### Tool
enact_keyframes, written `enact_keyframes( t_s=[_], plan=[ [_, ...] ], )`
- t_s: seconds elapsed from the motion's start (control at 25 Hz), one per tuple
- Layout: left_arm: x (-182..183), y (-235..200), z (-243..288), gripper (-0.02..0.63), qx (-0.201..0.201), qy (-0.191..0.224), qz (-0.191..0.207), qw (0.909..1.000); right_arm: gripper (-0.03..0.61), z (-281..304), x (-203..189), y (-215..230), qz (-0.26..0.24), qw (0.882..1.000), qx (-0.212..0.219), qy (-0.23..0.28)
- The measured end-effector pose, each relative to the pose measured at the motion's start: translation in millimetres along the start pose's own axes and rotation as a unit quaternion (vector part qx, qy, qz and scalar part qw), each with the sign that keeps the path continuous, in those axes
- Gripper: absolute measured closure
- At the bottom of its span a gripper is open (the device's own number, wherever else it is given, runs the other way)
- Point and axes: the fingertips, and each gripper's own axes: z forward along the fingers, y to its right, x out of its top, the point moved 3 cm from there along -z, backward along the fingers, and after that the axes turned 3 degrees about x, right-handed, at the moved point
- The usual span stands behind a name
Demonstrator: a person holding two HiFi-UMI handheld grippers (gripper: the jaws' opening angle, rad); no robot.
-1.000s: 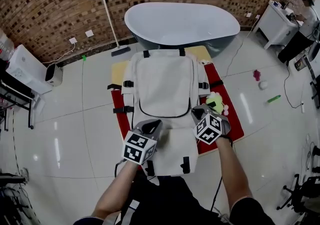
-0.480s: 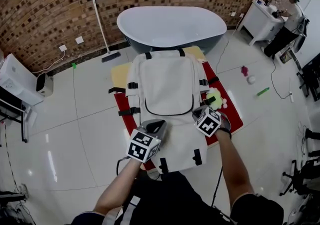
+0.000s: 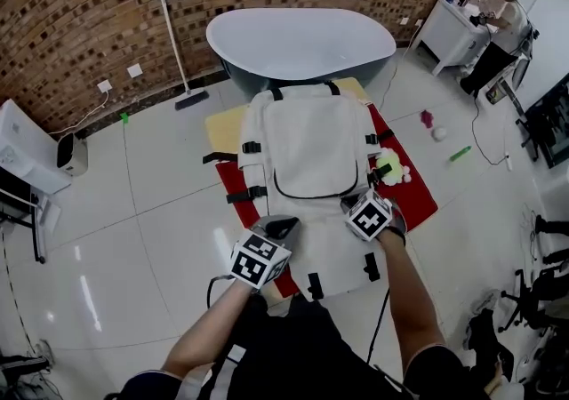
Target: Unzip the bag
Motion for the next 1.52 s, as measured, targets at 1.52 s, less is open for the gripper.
enact_keyframes(
  t_s=[1.52],
  plan=[
    [-16, -66, -50, 0.614, -0.019, -0.006, 0.017, 0.9996, 0.552, 29, 101, -76, 0.226, 0.970, -0.042, 0.078]
  ],
)
